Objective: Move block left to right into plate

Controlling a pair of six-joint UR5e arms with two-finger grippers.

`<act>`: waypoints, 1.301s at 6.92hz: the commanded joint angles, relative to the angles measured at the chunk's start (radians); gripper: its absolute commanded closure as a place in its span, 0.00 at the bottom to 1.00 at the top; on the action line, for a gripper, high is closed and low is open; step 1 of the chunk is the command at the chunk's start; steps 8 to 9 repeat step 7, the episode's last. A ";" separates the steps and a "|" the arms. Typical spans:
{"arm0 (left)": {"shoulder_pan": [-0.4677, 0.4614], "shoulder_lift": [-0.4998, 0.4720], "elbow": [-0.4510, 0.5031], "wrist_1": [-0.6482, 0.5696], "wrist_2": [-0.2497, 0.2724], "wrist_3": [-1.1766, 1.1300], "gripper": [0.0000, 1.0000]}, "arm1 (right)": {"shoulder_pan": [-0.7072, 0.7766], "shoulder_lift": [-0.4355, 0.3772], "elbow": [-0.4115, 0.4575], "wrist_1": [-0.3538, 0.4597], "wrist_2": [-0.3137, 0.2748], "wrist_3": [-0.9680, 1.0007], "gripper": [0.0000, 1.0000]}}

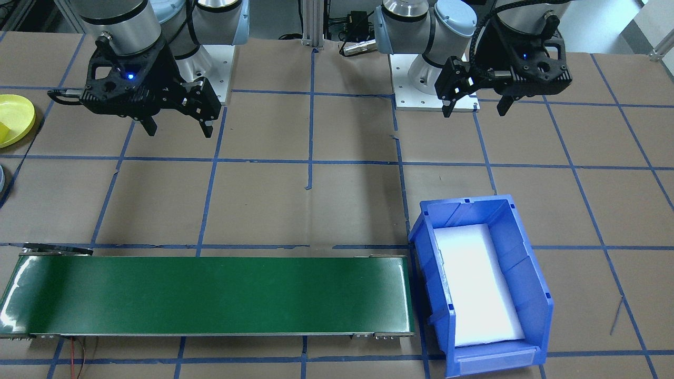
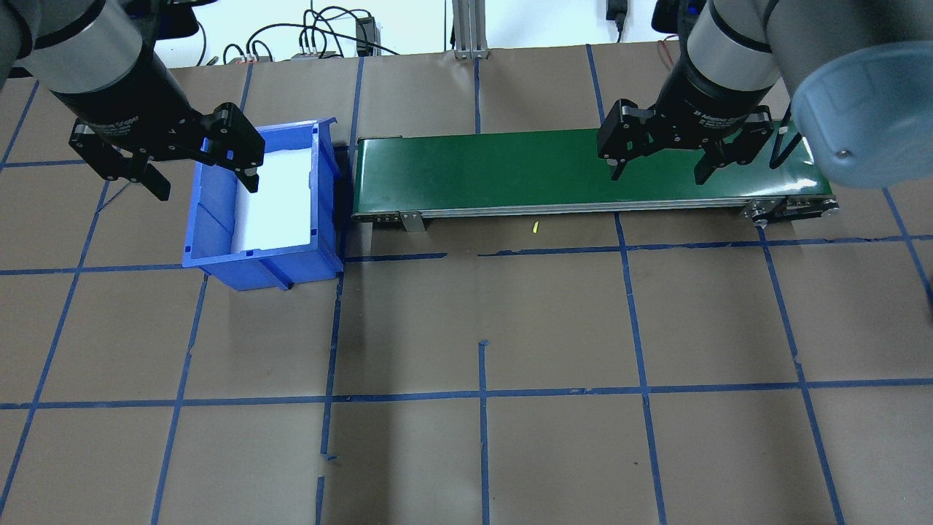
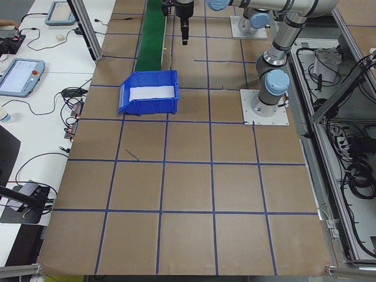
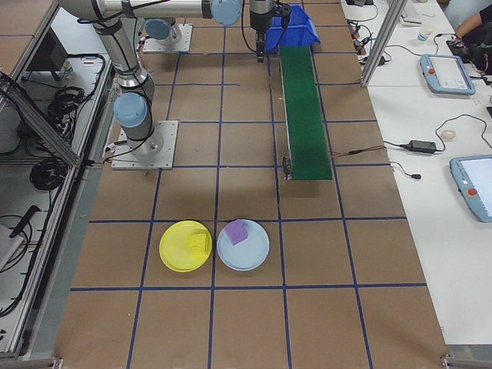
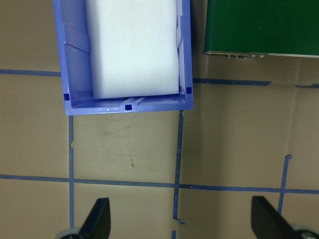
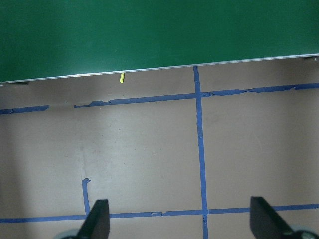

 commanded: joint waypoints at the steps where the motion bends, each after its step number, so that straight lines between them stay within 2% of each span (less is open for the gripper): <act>1: -0.001 0.000 -0.002 -0.001 0.000 0.000 0.00 | -0.018 0.000 -0.002 -0.010 -0.014 -0.048 0.00; 4: -0.004 -0.003 -0.030 -0.001 -0.002 0.009 0.00 | -0.069 0.000 -0.002 -0.007 -0.017 -0.123 0.00; 9: -0.015 0.000 -0.033 0.008 0.002 0.008 0.00 | -0.069 -0.001 -0.002 -0.005 -0.017 -0.123 0.00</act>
